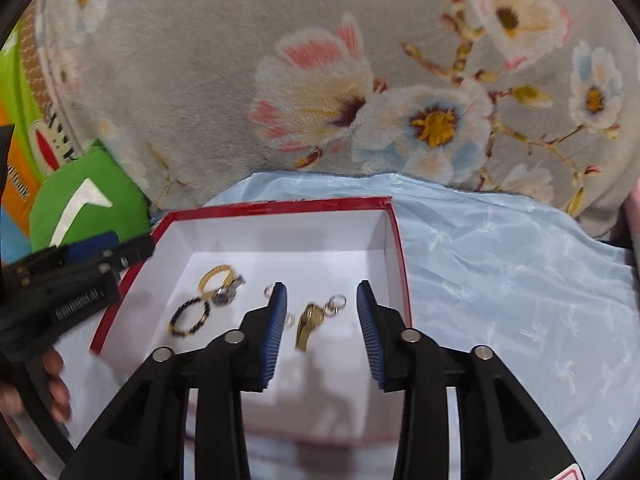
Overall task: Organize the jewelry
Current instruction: 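Withdraw both tools and close the right tool on a gold pearl-drop earring, then close the left tool on the other pearl-drop earring while the right tool holds its earring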
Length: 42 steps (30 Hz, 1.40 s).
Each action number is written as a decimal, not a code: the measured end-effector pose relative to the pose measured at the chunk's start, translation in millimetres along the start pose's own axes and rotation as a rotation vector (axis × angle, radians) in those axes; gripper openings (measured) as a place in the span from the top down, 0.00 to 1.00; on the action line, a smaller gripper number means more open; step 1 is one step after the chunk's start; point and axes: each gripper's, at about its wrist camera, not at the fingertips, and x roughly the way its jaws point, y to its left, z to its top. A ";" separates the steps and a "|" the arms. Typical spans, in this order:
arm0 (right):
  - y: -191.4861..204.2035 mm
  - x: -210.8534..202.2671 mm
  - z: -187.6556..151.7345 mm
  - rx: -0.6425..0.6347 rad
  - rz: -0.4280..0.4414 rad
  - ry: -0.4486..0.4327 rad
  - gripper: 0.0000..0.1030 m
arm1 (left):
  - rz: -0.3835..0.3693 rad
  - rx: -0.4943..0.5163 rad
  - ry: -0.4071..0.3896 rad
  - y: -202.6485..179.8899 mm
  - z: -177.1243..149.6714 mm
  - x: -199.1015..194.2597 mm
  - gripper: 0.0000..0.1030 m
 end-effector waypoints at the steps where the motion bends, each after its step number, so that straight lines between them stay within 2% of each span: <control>1: 2.7 -13.3 -8.6 -0.013 -0.004 -0.005 0.62 | 0.004 0.005 -0.005 2.3 -5.8 -11.4 0.49; 4: 10.1 -52.0 -45.7 -0.052 -0.017 0.001 0.60 | 0.015 0.017 -0.005 8.2 -32.4 -45.9 0.48; 9: 19.2 -90.7 -123.8 -0.049 0.018 0.108 0.60 | 0.029 0.017 0.048 18.2 -95.0 -79.3 0.44; 13: 35.3 -96.0 -178.6 -0.044 0.057 0.217 0.60 | 0.018 -0.030 0.130 26.9 -140.5 -88.3 0.44; 17: 51.9 -91.0 -212.1 -0.044 0.071 0.271 0.60 | 0.014 -0.082 0.205 34.0 -175.9 -90.7 0.44; 25: 63.5 -72.8 -232.1 -0.048 0.055 0.322 0.60 | 0.022 -0.076 0.272 32.7 -218.8 -100.1 0.44; 30: 71.1 -68.9 -236.7 -0.075 0.030 0.313 0.70 | 0.011 -0.072 0.297 29.2 -230.2 -99.7 0.44; 32: 72.1 -67.7 -237.0 -0.087 0.023 0.311 0.82 | 0.003 -0.071 0.304 27.2 -232.1 -98.6 0.44; 34: 70.2 -66.5 -236.0 -0.082 0.024 0.310 0.88 | -0.004 -0.068 0.308 24.6 -232.1 -97.2 0.44; 42: 54.6 -76.2 -235.6 -0.029 0.025 0.305 0.90 | -0.060 -0.059 0.335 3.8 -232.6 -84.4 0.44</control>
